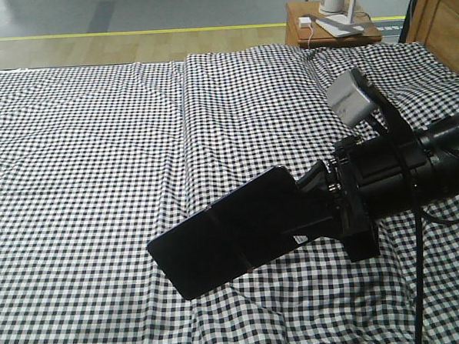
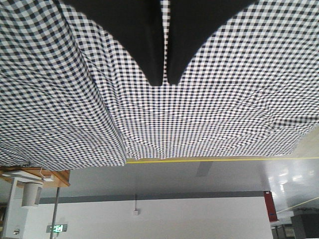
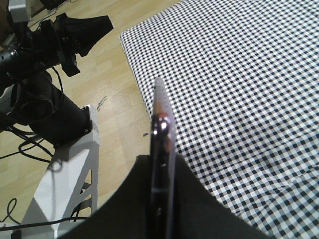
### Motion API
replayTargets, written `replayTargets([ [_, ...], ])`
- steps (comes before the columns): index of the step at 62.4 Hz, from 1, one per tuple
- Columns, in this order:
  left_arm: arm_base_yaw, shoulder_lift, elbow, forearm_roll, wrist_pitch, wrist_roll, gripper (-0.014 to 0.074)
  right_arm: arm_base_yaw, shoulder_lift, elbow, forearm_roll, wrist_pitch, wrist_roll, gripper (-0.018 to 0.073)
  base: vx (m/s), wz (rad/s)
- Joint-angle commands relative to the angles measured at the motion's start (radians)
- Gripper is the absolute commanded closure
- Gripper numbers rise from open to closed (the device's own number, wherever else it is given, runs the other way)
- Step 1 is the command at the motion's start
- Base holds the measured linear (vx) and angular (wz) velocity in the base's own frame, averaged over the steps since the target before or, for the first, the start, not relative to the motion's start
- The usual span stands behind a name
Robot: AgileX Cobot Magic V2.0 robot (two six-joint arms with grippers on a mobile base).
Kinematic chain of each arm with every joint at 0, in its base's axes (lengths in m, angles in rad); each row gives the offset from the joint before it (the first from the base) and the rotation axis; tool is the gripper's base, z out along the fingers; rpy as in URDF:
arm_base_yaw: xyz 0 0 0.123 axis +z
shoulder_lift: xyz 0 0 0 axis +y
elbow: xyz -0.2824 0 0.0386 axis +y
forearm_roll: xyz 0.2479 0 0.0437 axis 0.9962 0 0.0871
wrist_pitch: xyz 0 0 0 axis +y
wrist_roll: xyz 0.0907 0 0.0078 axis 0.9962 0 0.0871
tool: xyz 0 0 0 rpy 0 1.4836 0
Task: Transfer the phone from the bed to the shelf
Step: 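Hold the phone raised in the right gripper, then drive the base away from the bed holding the phone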
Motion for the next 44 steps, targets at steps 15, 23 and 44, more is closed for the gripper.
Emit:
replayTargets([
  [15,0.001,-0.008,0.007,-0.009,-0.07,0.0,0.0595,-0.001,-0.031,-0.026,0.081,0.058,-0.012,0.0561,-0.05,0.2],
  [23,0.001,-0.008,0.007,-0.009,-0.07,0.0,0.0595,-0.001,-0.031,-0.026,0.081,0.058,-0.012,0.0561,-0.07,0.29],
  [44,0.001,-0.008,0.007,-0.009,-0.07,0.0,0.0595,-0.001,-0.031,-0.026,0.081,0.058,-0.013,0.0561,-0.09,0.36],
])
